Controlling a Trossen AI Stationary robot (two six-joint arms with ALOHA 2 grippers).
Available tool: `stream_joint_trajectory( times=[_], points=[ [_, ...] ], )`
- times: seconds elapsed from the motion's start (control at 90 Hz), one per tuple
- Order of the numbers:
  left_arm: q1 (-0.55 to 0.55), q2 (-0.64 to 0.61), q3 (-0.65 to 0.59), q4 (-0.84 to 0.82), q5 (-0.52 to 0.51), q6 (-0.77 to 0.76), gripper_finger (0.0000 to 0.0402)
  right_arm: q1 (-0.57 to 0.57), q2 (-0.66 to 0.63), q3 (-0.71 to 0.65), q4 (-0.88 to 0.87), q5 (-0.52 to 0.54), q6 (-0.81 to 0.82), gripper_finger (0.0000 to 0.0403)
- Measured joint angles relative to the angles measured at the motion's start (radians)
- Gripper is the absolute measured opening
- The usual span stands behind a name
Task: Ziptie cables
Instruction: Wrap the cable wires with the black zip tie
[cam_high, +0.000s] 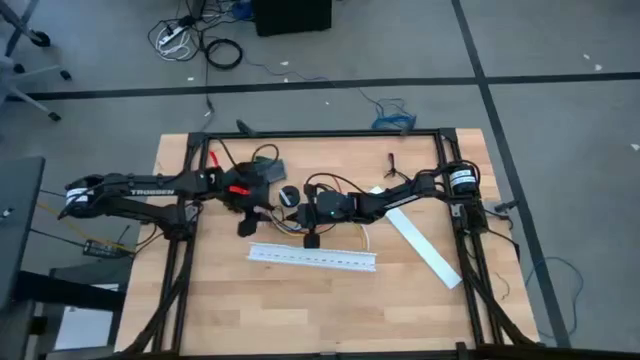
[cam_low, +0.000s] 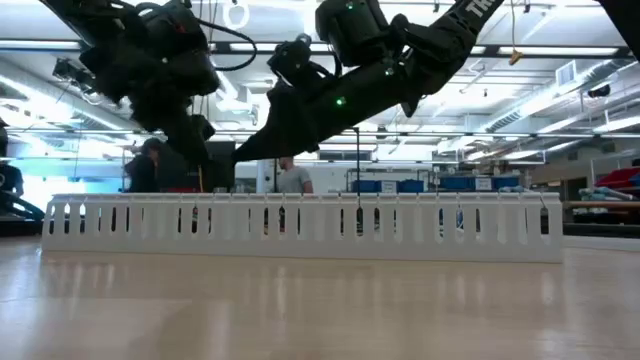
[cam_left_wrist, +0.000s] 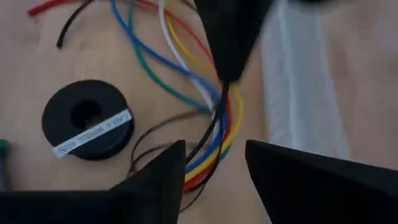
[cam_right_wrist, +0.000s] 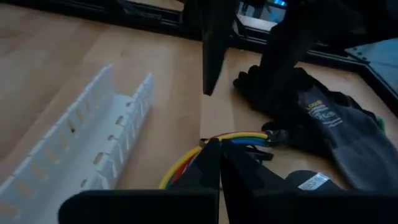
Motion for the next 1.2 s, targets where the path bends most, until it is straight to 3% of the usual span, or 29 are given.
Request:
stream_joint_trajectory(
  times=[0.222, 0.578, 0.944, 1.2],
  points=[
    [-0.010, 0.024, 0.000, -0.055, -0.190, 0.267, 0.0161, -0.013, 0.000, 0.000, 0.000, -0.046, 0.012, 0.0000],
    [-0.010, 0.262, 0.001, -0.001, -0.426, 0.358, 0.0161, -0.032, 0.000, 0.000, -0.015, -0.104, 0.038, 0.0000],
    [-0.028, 0.290, 0.001, 0.084, -0.433, 0.382, 0.0161, -0.049, 0.000, 0.000, -0.029, -0.124, 0.020, 0.0000],
    [-0.127, 0.298, 0.001, 0.079, -0.456, 0.660, 0.0161, -0.058, 0.001, 0.000, -0.028, -0.181, 0.029, 0.0000]
  ],
)
